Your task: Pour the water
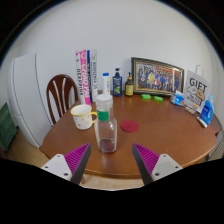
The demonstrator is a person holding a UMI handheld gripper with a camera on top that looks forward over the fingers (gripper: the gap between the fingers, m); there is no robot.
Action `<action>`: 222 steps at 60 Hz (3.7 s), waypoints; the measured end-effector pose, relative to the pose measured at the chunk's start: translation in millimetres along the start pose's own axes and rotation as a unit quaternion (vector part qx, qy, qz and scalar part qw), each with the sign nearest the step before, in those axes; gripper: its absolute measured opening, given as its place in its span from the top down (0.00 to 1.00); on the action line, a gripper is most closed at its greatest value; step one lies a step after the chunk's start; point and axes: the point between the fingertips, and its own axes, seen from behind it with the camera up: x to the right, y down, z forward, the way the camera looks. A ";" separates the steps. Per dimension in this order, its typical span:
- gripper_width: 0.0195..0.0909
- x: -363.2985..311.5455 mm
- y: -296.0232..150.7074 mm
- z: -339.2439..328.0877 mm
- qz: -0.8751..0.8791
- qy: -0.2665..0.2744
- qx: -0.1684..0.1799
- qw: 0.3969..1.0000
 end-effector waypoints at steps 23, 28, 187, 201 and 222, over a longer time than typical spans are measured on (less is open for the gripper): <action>0.33 -10.6 -27.5 111.3 0.005 0.020 0.062 0.998; 0.50 -16.2 -23.3 118.4 0.008 0.017 0.063 0.998; 0.62 88.6 -94.6 223.0 0.019 0.042 0.083 0.995; 0.10 88.3 -84.9 212.1 0.012 0.053 0.043 0.998; 0.08 54.1 -77.4 68.7 0.013 0.105 -0.015 0.994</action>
